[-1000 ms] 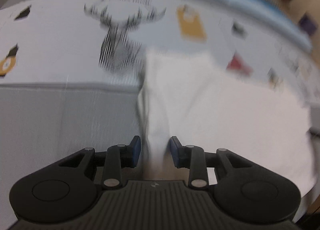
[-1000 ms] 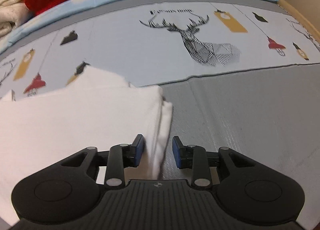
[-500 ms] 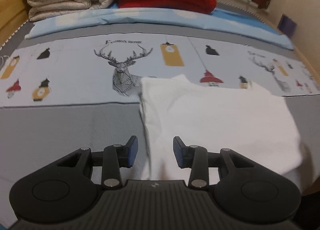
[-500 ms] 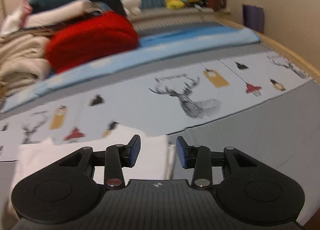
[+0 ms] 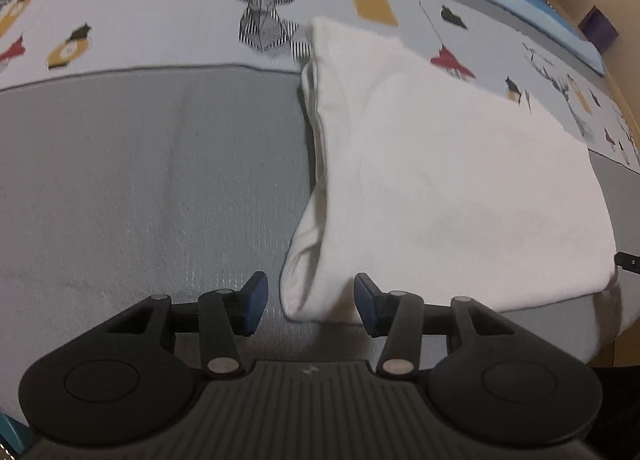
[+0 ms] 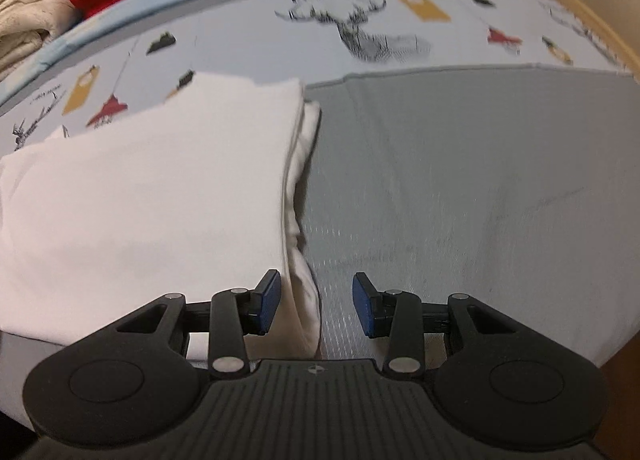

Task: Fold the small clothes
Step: 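Move both open grippers to the folded shirt's edge, then close both grippers on the folded shirt edge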

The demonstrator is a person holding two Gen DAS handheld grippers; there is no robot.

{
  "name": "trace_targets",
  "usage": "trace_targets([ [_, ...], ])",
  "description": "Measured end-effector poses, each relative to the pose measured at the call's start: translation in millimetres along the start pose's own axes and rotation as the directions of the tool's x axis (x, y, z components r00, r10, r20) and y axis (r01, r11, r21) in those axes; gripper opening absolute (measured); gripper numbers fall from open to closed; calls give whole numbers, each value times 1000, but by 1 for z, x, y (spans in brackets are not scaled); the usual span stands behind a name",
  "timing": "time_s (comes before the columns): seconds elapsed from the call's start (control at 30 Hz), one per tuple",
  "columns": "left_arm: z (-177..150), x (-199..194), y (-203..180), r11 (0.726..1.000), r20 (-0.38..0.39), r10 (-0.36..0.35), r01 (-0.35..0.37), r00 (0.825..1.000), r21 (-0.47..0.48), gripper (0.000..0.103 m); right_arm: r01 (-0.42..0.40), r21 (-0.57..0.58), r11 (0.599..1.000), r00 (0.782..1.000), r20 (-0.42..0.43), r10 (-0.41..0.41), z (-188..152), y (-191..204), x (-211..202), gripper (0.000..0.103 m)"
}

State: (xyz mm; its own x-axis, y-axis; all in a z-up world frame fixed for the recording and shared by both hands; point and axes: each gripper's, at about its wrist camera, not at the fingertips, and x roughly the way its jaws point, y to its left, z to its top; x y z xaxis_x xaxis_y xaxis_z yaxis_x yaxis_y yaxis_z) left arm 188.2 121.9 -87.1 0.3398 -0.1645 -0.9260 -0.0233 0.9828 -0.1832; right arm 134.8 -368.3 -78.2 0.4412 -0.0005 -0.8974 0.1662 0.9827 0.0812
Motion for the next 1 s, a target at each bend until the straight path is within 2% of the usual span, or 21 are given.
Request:
trace_targets([
  [0.17,-2,3,14,999,-25,4,-5,1000,-53,51,15,-36,999,999,-43,-17,-6,7,9,41],
  [0.27,1,-2,19,995,4,-49,49,999,-88,51,2,-29,1000,999,-44,-4,-4,7,9,41],
  [0.33,2,0,19,990,-4,-82,81,997,-112,51,-10,-26,1000,999,-44,9,-3,6,9,41],
  [0.4,2,3,14,991,-17,-91,89,996,-101,51,-20,-21,1000,998,-56,18,-3,5,11,41],
  [0.5,0,11,5,996,-49,-65,61,997,-70,51,-9,-35,999,996,-85,5,-4,7,17,41],
  [0.53,0,14,3,997,-64,-56,52,996,-61,51,-5,-42,999,994,-105,0,-5,8,20,36],
  [0.57,-1,17,1,998,-77,-47,43,996,-49,46,-3,-48,999,992,-124,-3,-6,9,22,29],
  [0.6,-2,19,0,999,-84,-38,35,996,-38,43,-10,-54,999,990,-138,3,-7,9,24,10],
  [0.63,-3,20,-2,1000,-87,-26,24,996,-20,33,-31,-57,998,989,-144,22,-8,10,25,6],
  [0.67,-4,21,-4,1000,-89,-16,16,996,0,18,-47,-62,997,990,-137,38,-8,11,23,5],
  [0.7,-5,21,-4,1000,-92,-13,14,996,14,9,-50,-73,996,991,-125,41,-8,12,21,4],
  [0.8,-12,16,-2,998,-89,-24,29,996,53,8,-54,-42,998,994,-99,50,-6,3,16,3],
  [0.9,-19,15,-1,996,-119,-8,18,993,84,7,-26,-20,999,996,-87,24,-5,-6,17,3],
  [1.0,-24,14,-3,993,-154,-29,45,988,105,8,8,-42,999,995,-98,-12,-7,-6,22,3],
])
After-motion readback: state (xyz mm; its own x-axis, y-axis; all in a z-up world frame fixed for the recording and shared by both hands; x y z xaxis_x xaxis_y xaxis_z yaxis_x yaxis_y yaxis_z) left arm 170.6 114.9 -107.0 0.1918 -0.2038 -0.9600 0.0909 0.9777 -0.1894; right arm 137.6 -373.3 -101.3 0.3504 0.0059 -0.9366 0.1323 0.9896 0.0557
